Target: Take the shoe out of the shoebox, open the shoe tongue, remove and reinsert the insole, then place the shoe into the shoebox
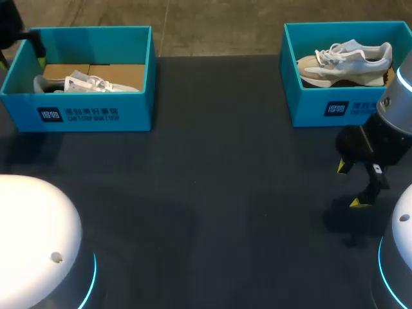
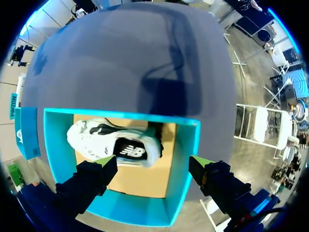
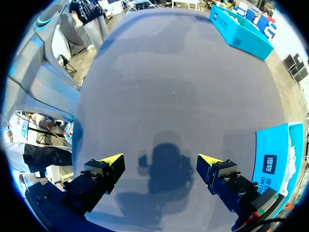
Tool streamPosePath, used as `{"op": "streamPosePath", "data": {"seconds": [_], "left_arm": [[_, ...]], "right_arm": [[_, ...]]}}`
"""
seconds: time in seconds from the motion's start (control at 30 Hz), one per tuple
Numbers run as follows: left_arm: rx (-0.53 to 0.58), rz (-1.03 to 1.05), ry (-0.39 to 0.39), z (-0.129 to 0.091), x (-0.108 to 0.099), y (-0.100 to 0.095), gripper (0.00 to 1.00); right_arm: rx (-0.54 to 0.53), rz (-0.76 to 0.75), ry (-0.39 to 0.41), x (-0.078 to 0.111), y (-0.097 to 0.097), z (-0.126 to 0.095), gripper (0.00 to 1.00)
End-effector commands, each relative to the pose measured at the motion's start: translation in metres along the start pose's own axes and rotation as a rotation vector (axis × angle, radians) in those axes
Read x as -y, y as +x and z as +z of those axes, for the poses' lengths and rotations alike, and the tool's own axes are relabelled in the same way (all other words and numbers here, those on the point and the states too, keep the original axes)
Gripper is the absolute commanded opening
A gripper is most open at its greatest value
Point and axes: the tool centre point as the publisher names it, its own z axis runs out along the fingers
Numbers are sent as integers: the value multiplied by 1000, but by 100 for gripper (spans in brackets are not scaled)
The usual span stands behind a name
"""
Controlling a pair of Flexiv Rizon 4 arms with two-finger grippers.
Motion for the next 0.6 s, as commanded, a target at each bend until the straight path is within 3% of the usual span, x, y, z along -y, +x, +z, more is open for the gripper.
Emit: {"op": "streamPosePath", "data": {"seconds": [0.03, 0.37, 0.6], "left_arm": [[-2, -1, -16, -23, 17, 4, 100], [13, 15, -14, -50, 49, 5, 100], [-7, 18, 16, -54, 59, 7, 100]], "right_arm": [[2, 1, 2, 0, 1, 0, 100], [2, 1, 2, 0, 1, 0, 100], [2, 1, 2, 0, 1, 0, 100]]}}
